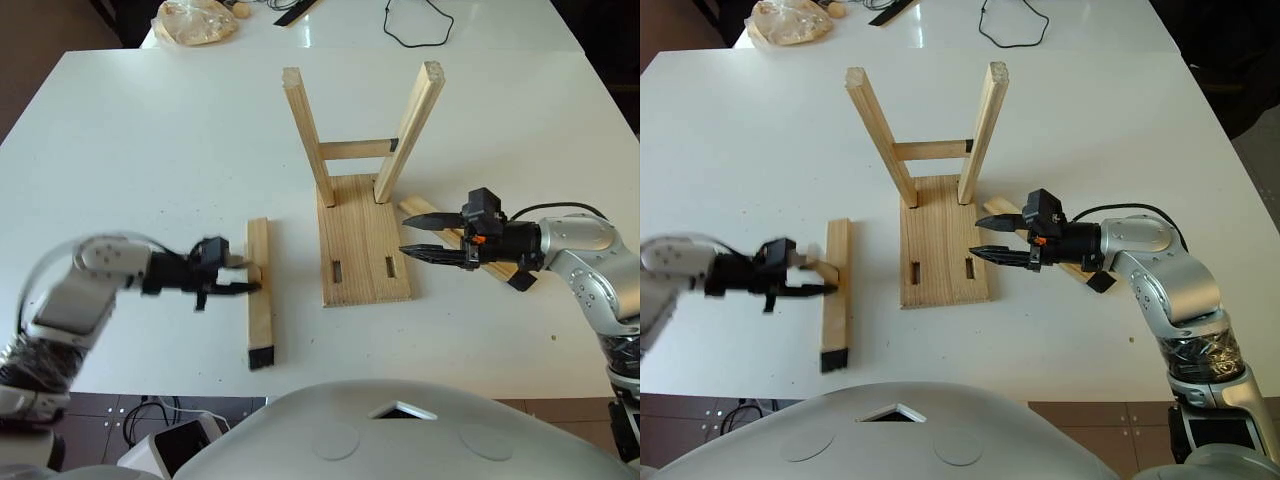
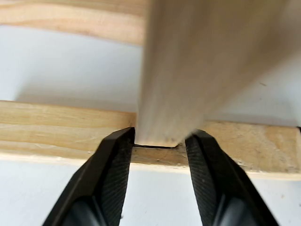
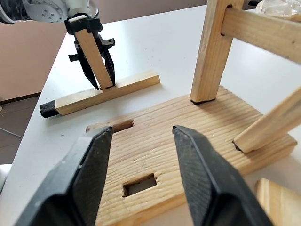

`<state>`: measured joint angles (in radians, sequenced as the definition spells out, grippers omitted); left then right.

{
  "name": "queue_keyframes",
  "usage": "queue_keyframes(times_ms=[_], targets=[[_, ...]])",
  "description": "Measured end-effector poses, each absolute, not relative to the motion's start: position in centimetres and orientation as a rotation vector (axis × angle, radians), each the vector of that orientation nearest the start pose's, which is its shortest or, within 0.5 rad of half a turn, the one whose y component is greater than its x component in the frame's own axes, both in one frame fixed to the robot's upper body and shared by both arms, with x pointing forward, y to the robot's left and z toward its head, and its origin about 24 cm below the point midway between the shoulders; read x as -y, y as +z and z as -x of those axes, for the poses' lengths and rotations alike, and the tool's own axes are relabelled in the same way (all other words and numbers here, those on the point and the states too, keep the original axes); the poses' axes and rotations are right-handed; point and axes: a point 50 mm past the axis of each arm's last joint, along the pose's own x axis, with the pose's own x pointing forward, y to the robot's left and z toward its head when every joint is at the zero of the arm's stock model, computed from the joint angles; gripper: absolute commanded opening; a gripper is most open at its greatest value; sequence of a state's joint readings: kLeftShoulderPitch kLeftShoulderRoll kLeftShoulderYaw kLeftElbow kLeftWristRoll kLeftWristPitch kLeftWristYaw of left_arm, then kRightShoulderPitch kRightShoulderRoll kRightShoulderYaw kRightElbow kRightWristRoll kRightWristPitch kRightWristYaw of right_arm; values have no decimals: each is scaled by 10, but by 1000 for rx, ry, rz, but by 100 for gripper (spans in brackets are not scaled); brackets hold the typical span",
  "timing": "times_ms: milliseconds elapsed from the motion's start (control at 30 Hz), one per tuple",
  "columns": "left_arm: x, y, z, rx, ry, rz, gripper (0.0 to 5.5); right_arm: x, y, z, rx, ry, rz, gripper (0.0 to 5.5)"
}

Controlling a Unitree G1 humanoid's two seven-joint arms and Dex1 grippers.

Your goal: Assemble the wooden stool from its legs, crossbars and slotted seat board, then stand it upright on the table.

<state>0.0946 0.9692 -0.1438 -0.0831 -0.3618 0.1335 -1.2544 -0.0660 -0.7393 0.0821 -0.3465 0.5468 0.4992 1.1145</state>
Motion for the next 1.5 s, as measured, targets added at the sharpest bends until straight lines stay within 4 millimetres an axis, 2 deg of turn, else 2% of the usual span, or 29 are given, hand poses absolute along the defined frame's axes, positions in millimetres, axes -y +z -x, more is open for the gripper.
queue_keyframes(times_ms=[133, 267, 333, 400, 533, 733, 867, 1133, 1267, 1333, 1433, 1500], targets=[[-243, 62, -185, -582, -1335, -358, 298, 178, 109, -217, -328, 1350, 115, 234], [-242, 63, -184, -553, -1294, -295, 298, 179, 112, -219, -322, 1361, 132, 234], [-248, 67, -184, -550, -1251, -254, 298, 180, 112, -220, -326, 1361, 135, 234], [-250, 82, -186, -493, -1221, -222, 298, 181, 112, -221, -325, 1359, 142, 234], [-246, 127, -187, -332, -1219, -188, 298, 182, 112, -220, -325, 1355, 146, 234], [-232, 173, -184, -158, -1252, -104, 298, 183, 111, -219, -325, 1347, 145, 234], [-223, 190, -186, -83, -1267, -55, 298, 182, 111, -219, -323, 1344, 146, 234], [-219, 201, -189, -17, -1243, 10, 298, 182, 113, -220, -316, 1349, 150, 234], [-216, 198, -190, -12, -1235, 9, 298, 182, 113, -220, -314, 1352, 151, 234], [-209, 182, -191, -78, -1253, 12, 298, 182, 113, -220, -315, 1352, 151, 234], [-200, 143, -191, -185, -1279, 102, 298, 183, 111, -221, -320, 1348, 151, 234], [-197, 132, -195, -161, -1284, 112, 298, 182, 109, -221, -326, 1348, 149, 234]])
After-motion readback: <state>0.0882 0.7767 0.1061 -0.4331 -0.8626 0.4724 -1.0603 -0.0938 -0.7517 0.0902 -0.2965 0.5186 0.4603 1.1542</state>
